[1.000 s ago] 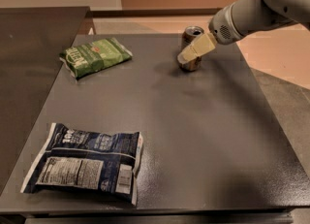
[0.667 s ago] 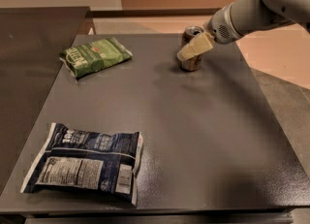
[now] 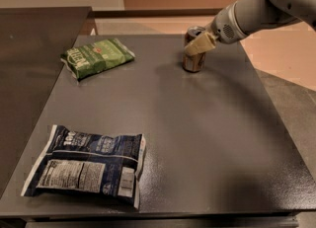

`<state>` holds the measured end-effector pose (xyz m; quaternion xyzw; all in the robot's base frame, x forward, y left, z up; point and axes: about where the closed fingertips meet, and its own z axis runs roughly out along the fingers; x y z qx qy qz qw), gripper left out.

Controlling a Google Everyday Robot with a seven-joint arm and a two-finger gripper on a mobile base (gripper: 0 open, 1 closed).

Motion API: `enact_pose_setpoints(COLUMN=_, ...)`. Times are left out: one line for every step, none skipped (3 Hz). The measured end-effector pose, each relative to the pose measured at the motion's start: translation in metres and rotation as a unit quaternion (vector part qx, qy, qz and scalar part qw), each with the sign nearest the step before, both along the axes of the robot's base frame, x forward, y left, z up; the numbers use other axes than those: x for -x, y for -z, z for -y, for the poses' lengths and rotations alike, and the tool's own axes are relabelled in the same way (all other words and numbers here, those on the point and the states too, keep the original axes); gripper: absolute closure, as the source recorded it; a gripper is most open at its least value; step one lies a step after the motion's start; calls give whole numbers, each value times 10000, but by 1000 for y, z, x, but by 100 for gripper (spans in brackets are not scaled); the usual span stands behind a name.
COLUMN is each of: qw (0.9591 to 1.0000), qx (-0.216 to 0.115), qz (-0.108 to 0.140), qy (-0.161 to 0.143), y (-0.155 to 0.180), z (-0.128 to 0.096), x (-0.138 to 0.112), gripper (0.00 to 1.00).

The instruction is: Move orange can near green jalapeno chip bag

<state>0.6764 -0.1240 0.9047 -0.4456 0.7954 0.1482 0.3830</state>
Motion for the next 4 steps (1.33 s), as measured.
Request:
enact_pose_setpoints(qw=9998, qx=-42, qz=-29, qy=-171, y=-8, z=-8, x=4, gripper=89)
enact_pose_setpoints(qw=9978, qx=-155, qz=-11, qy=-649, y=-26, z=-42, x=15, gripper=100)
enact_pose_setpoints(qw=9941, qx=-253, qz=-3, qy=-1059, y=-36, z=-81, x=26, gripper=100)
enact_pose_setpoints(qw=9905, qx=-334, qz=-7, qy=-1331, y=-37, z=-113, x=32, gripper=100)
